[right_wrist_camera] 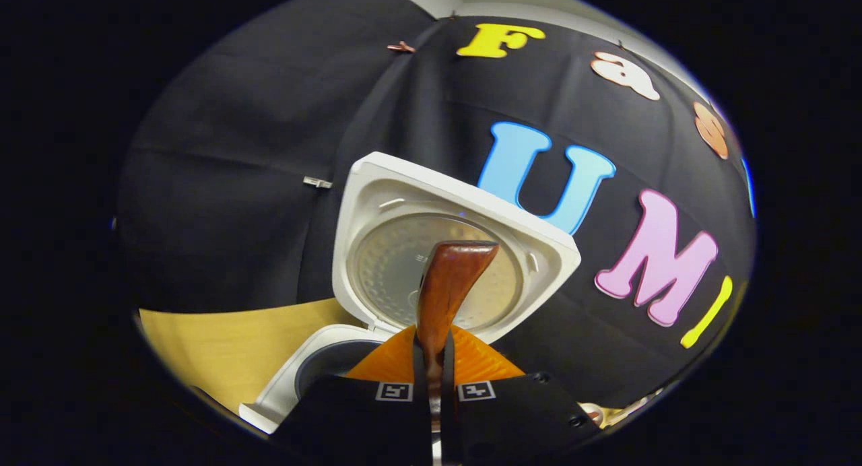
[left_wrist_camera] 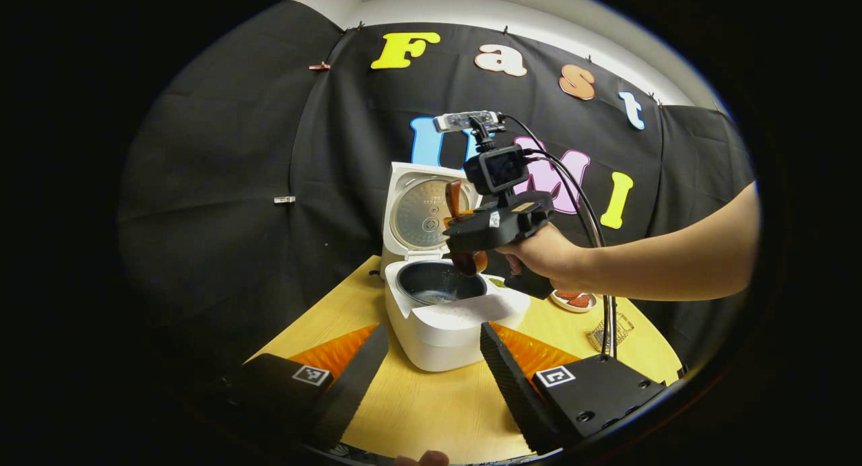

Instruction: Close the left gripper, press the button to open the rice cooker; take a wooden spoon from the chopstick holder with the right hand, scoop a spoonful of rice and pour it into the rice cooker, then put the wooden spoon back into the chopstick holder.

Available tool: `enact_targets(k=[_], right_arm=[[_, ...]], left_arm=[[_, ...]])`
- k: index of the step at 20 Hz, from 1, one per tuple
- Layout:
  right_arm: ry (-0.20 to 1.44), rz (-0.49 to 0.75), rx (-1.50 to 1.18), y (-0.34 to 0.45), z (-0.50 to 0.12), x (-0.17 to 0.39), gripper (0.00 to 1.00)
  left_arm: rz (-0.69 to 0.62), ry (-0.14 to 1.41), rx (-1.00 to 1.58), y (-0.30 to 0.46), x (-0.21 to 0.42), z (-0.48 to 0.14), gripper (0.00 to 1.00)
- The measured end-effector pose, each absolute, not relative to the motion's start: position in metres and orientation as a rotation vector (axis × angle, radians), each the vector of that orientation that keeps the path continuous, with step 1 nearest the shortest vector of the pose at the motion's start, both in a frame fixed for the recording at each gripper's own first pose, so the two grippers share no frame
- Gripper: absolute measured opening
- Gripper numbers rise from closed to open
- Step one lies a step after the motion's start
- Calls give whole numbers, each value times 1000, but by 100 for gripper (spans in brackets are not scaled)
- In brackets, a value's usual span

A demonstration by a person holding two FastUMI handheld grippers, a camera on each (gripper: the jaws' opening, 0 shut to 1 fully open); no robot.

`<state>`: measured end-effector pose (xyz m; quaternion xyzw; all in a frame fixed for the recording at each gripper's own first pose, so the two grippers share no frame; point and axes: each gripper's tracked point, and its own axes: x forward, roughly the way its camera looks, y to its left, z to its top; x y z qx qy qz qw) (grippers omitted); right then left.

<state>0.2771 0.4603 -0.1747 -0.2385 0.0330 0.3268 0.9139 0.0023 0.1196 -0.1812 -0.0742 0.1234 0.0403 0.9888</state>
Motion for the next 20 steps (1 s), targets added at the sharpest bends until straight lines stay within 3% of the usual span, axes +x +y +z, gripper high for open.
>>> enact_targets(k=[5,14,20], right_arm=[[27,704,-565,465,-174,264,10],[324,518,218,407,-156,295,10],[246,494,447,332,-90,278,10]], left_arm=[[76,250,-141,117,-1,-182,95],[94,241,-126,112,-11,-172,95],[68,230,-112,94,-10,-163,95]])
